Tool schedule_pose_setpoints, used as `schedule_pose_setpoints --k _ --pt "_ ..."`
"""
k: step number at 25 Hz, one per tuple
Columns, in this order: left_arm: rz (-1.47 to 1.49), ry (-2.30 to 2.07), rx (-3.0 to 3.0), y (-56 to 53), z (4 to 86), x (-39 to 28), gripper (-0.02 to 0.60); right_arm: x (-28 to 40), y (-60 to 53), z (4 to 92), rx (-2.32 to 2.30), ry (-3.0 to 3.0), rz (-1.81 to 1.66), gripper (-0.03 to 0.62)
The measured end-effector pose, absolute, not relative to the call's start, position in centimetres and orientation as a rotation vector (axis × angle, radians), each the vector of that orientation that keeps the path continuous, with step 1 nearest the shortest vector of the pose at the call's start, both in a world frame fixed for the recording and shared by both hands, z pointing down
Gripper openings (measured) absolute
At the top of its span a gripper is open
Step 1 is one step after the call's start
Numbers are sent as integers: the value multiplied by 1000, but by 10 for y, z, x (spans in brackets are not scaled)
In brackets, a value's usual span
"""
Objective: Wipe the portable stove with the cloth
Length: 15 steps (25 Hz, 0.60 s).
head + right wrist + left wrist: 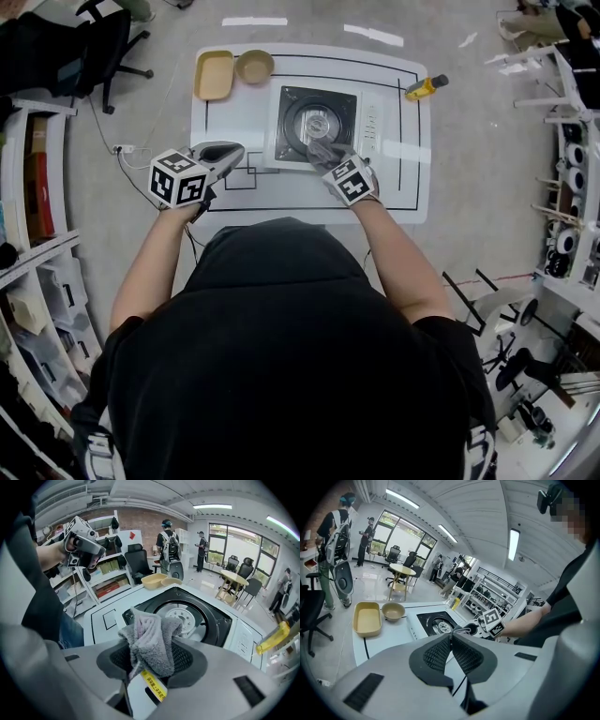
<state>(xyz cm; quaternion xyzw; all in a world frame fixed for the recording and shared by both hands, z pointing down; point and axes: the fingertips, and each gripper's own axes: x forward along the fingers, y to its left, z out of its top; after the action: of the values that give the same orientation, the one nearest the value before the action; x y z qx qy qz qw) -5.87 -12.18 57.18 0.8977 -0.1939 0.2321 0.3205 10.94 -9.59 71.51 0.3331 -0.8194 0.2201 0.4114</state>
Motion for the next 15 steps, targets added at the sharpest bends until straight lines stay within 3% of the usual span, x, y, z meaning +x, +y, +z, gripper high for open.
schedule_pose_setpoints --k 15 --pt "608 -540 2341 -115 574 -78 35 31 -113 714 634 -2089 454 206"
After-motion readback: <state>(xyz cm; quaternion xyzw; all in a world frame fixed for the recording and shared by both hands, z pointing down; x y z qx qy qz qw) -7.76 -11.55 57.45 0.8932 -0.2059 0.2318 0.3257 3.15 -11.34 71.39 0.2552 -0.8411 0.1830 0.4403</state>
